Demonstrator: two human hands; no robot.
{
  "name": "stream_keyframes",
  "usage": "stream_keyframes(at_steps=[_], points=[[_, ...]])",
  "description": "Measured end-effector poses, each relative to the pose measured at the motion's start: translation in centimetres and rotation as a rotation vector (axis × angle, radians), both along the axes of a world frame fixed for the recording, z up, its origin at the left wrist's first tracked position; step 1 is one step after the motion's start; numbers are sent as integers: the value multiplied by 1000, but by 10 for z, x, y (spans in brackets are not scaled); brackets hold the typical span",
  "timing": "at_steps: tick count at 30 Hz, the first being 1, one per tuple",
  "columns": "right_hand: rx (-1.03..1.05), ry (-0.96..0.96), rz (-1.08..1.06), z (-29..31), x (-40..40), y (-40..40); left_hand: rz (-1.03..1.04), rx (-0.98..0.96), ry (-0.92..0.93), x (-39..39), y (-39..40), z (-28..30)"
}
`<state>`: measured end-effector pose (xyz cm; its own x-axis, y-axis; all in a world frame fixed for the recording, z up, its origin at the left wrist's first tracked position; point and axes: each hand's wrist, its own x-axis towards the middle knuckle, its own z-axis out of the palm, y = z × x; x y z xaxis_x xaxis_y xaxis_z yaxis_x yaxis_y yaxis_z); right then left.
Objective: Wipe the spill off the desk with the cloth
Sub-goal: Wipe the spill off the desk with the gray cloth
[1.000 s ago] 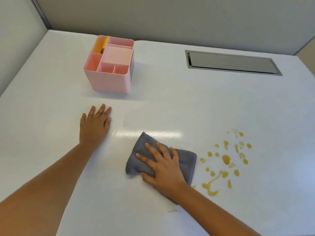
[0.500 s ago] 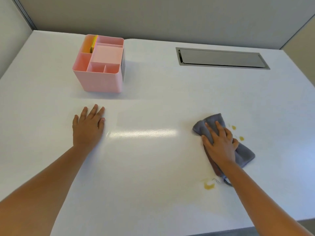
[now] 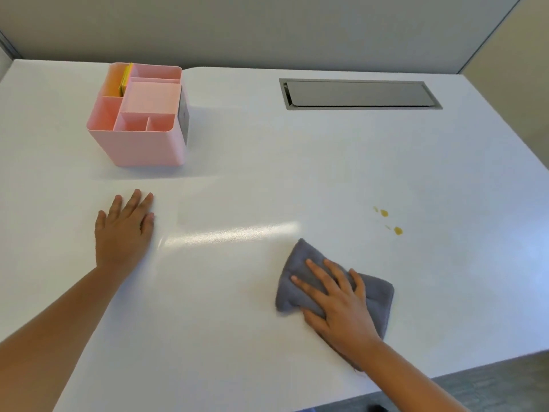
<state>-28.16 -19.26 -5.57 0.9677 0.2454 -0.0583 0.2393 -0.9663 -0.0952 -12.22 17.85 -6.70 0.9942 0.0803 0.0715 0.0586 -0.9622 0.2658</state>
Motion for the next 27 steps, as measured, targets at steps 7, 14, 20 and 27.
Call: stream_keyframes(at_steps=[7,14,20,27], points=[[-12,-25,-658,8,62,-109,-1,10,-7,0,-2,2],[82,55,-1013,15,141,-88,15,12,-19,1,-5,2],[69,36,-502,11,160,53,22,-14,-44,1,-4,2],[56,31,-16,5,80,140,-8,17,-42,1,-1,1]])
